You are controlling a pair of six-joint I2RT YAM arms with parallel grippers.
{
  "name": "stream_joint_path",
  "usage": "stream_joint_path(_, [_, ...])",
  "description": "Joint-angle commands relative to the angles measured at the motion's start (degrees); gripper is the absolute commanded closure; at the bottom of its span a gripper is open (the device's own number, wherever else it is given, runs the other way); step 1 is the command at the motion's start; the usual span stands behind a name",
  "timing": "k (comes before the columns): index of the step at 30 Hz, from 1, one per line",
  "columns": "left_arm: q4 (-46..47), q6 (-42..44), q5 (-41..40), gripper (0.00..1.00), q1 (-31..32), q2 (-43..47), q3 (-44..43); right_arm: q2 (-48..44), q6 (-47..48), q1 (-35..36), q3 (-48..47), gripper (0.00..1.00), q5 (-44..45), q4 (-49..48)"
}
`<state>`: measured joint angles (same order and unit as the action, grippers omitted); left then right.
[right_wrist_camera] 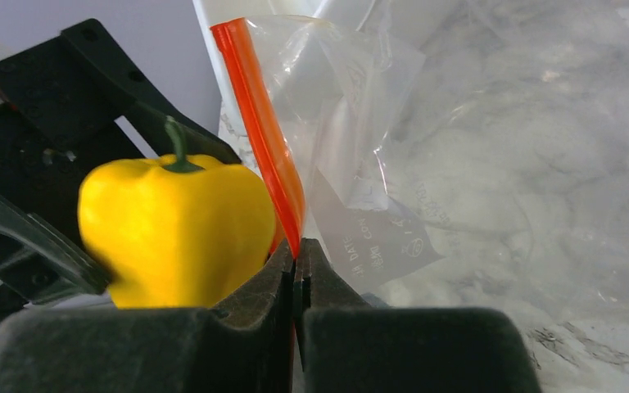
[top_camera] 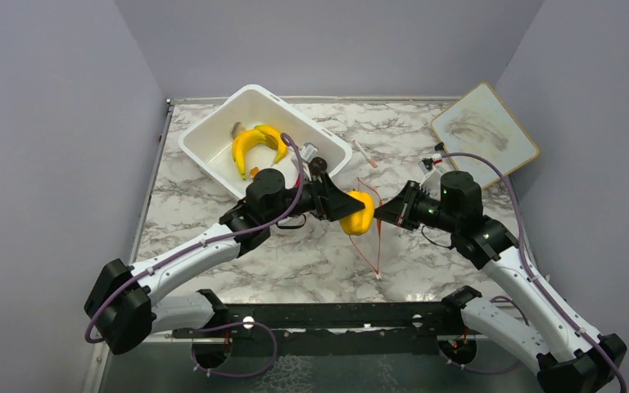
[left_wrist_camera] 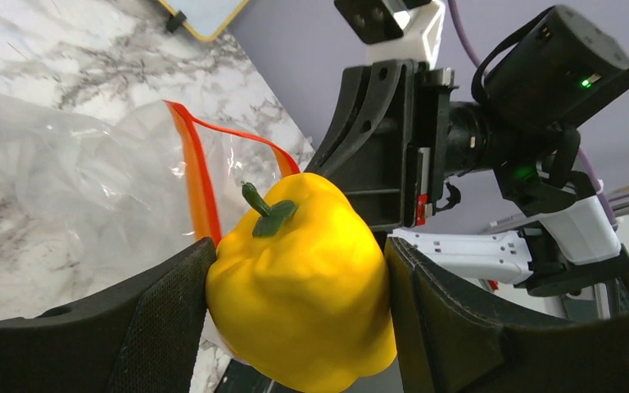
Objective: Place the food in the zip-top bag and seal the zipper
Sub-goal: Place the fake vegetable in the zipper food storage bag.
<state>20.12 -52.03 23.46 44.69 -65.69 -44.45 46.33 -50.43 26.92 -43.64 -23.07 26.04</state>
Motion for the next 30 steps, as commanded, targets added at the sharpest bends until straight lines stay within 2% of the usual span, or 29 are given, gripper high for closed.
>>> stream_joint_path(1, [4.93,-0.70,-4.05,0.70,2.97,-2.26,-0.89,-1.39,-1.37,-0.11,-0.78,0.99,-2.73,-2.47])
stream_joint_path(8, [4.69,0.37,-10.12,0.74,3.82,-3.13,2.42,-3.35,-1.72,-0.11,-1.16,0.99,-4.66,-2.81])
stream_joint_path(13, [1.26,2.62,-15.02,0.76,4.91,-2.10,3.13,-4.13,1.21,-0.11,-0.29,0.99,-8.44,-4.67])
stream_joint_path(22, [-7.00,7.52,-19.86,0.76,5.73,-3.98,0.99,-5.28,3.94,-0.18,0.38,0.99,-9.23,-6.79])
stream_joint_path(30, [-11.04,7.54,-22.55,0.76,7.20,-4.56,-0.80,-2.68,5.98,-0.13,0.84,0.99,-10.24,-10.24])
